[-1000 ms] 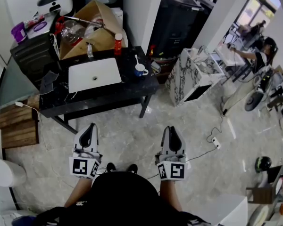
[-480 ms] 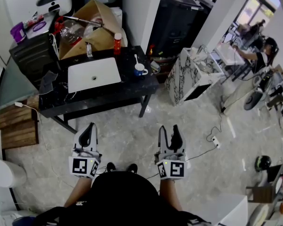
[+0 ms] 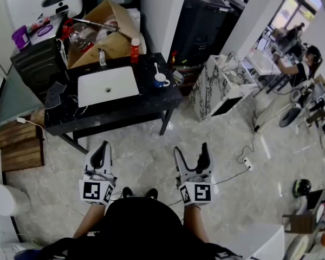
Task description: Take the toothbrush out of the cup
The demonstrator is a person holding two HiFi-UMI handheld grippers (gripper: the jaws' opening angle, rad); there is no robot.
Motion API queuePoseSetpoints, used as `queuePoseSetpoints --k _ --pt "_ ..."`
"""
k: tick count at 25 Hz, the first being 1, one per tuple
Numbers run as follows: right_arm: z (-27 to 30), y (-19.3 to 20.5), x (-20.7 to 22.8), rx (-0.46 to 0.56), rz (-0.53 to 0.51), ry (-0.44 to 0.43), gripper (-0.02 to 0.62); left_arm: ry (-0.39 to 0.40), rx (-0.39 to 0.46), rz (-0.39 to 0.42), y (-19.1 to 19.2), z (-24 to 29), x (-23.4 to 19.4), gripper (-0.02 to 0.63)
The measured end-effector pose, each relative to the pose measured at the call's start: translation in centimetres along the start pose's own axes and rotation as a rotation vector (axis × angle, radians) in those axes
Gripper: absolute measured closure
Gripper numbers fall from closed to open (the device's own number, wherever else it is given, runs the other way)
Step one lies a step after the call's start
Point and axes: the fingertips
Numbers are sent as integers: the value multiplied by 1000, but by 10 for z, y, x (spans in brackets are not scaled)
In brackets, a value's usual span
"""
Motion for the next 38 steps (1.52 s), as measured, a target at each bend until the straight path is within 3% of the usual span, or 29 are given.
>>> queuePoseSetpoints --k 5,17,27,38 --pt "1 2 -1 -2 4 1 146 3 1 -1 0 0 -1 603" --pt "8 0 -15 -14 15 38 146 23 5 -14 -2 -5 -27 603" --pt "5 11 -47 -10 7 73 146 42 0 -24 19 -23 -66 603" --pt "35 16 -53 -2 20 67 146 34 11 -30 26 1 -91 603"
Point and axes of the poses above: the fingertips, and each gripper's own axes: z forward along the fingers, x to its right, y out of its underside, and after that the axes turned 12 degrees about z, right-handed
